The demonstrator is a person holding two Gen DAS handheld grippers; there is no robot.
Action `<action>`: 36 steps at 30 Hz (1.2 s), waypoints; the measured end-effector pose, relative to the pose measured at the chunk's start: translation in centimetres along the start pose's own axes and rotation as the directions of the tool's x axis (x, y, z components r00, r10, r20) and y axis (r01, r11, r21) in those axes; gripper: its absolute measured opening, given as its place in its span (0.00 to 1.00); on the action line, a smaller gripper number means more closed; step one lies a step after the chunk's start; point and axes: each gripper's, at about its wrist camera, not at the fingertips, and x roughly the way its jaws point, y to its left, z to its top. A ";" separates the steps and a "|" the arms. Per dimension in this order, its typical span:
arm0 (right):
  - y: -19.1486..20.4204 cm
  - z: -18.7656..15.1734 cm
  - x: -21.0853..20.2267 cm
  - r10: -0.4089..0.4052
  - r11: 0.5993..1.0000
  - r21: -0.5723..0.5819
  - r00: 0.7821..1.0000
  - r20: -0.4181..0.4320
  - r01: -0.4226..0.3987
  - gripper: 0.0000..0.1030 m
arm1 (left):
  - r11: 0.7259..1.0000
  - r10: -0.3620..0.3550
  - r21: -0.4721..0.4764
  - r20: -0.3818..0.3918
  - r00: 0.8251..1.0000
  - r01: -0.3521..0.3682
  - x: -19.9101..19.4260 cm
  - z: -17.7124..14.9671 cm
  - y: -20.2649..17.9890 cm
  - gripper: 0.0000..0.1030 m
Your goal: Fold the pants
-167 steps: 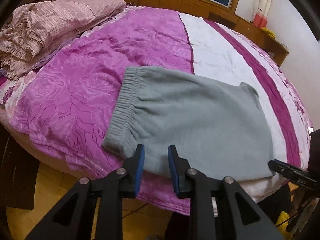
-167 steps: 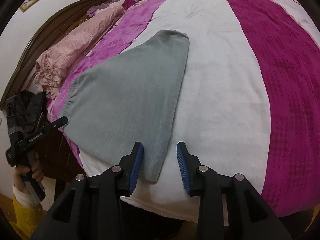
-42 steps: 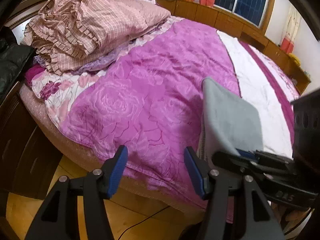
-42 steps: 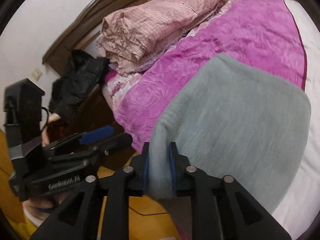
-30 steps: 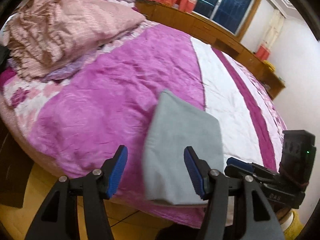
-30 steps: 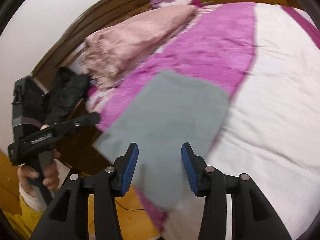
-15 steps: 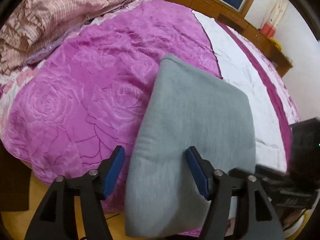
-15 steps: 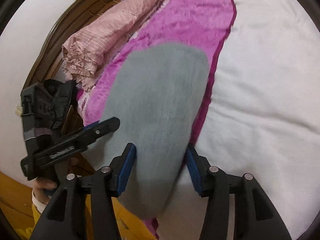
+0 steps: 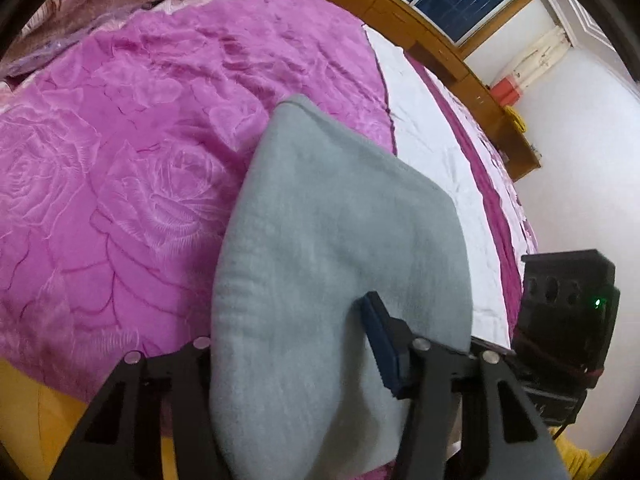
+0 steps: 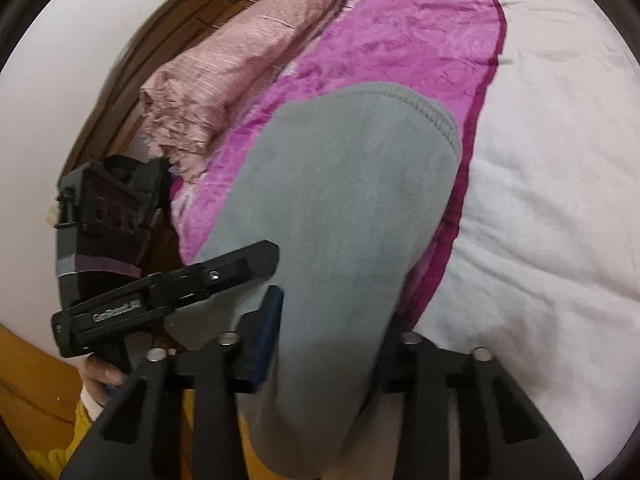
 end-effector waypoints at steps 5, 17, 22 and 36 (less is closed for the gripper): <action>1.6 -0.5 -2.7 0.037 0.997 -0.062 0.999 0.036 -0.035 0.21 | 1.000 -0.022 -0.003 0.018 1.000 0.022 -1.9 -1.3 -1.9 0.50; 2.5 -3.2 -11.3 0.056 0.992 -0.116 0.991 0.121 -0.042 0.19 | 0.993 -0.072 0.095 0.076 0.994 0.065 -4.7 -4.8 -9.6 0.49; 2.6 -4.4 -14.9 0.040 0.993 -0.118 0.985 0.169 -0.020 0.19 | 0.983 -0.106 0.161 0.076 0.991 0.093 -5.4 -6.0 -13.6 0.49; -1.3 -4.4 -23.9 0.029 0.998 -0.057 0.950 0.310 -0.012 0.19 | 0.950 -0.185 0.269 0.074 0.980 0.159 -2.3 -4.8 -23.2 0.49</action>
